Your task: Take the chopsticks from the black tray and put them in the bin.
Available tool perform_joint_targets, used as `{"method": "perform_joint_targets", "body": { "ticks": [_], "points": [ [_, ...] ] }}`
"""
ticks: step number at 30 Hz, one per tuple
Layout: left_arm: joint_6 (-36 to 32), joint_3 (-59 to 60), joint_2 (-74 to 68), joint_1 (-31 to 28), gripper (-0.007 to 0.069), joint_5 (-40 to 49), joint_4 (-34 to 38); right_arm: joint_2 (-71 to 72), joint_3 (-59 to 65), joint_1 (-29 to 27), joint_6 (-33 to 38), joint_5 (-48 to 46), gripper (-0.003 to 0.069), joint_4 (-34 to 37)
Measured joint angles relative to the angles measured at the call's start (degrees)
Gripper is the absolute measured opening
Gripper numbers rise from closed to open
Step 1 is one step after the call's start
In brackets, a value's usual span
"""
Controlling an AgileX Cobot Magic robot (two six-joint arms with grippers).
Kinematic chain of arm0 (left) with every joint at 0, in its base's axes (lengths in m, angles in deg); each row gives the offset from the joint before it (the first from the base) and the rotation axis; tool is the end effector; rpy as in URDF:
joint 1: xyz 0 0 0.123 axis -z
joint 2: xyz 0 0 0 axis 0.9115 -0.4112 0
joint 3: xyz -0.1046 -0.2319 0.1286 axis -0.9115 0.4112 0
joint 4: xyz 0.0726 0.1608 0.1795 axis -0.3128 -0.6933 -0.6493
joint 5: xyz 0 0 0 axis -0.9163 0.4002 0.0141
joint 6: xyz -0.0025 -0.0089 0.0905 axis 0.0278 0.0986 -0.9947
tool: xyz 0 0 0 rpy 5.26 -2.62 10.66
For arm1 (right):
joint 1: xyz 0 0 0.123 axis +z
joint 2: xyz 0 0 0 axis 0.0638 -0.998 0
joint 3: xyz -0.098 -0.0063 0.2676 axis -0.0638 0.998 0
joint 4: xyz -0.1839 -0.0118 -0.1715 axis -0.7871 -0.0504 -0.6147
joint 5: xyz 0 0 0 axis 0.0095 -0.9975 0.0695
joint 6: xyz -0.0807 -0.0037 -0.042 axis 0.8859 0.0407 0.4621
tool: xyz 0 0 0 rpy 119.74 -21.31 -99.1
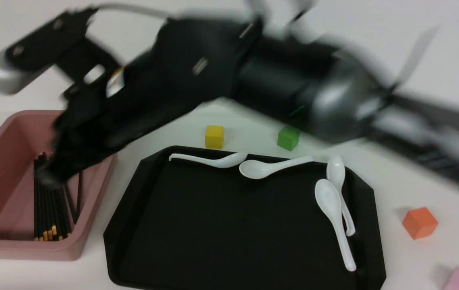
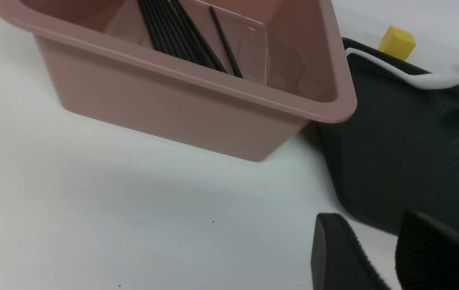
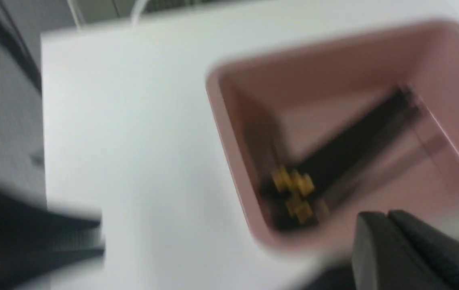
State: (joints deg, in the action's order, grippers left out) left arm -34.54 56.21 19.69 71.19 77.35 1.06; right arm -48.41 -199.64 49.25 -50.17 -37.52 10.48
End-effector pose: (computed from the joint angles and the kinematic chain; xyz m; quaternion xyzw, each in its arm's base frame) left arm 0.0520 -0.0050 0.1694 -0.1097 0.8018 -0.1347 0.5718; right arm 0.2567 0.3695 0.3810 -0.5010 0.7409 0.2451 0.3742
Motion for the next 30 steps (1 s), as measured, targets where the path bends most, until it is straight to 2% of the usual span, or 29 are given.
{"method": "perform_joint_targets", "body": {
  "ticks": [6, 11, 15, 21, 25, 30],
  "points": [
    [0.0, 0.0, 0.0, 0.0, 0.0239, 0.0, 0.0, 10.92, -0.01, -0.26, -13.0, -19.97, 0.0, -16.51],
    [0.0, 0.0, 0.0, 0.0, 0.0239, 0.0, 0.0, 20.2, -0.01, -0.3, -19.52, -24.21, 0.0, -26.09],
    [0.0, 0.0, 0.0, 0.0, 0.0239, 0.0, 0.0, 28.96, -0.01, -0.3, -22.74, -24.77, 0.0001, -27.18],
    [0.0, 0.0, 0.0, 0.0, 0.0239, 0.0, 0.0, 44.71, 4.71, -0.3, -23.16, -24.77, 0.0001, -26.73],
    [0.0, 0.0, 0.0, 0.0, 0.0239, 0.0, 0.0, 54.69, 13.91, -0.3, -23.22, -24.77, 0.0001, -26.97],
    [0.0, 0.0, 0.0, 0.0, 0.0239, 0.0, 0.0, 67.29, 32.56, -0.3, -23.41, -22.97, 0.0003, -27.03]
  ]
}}
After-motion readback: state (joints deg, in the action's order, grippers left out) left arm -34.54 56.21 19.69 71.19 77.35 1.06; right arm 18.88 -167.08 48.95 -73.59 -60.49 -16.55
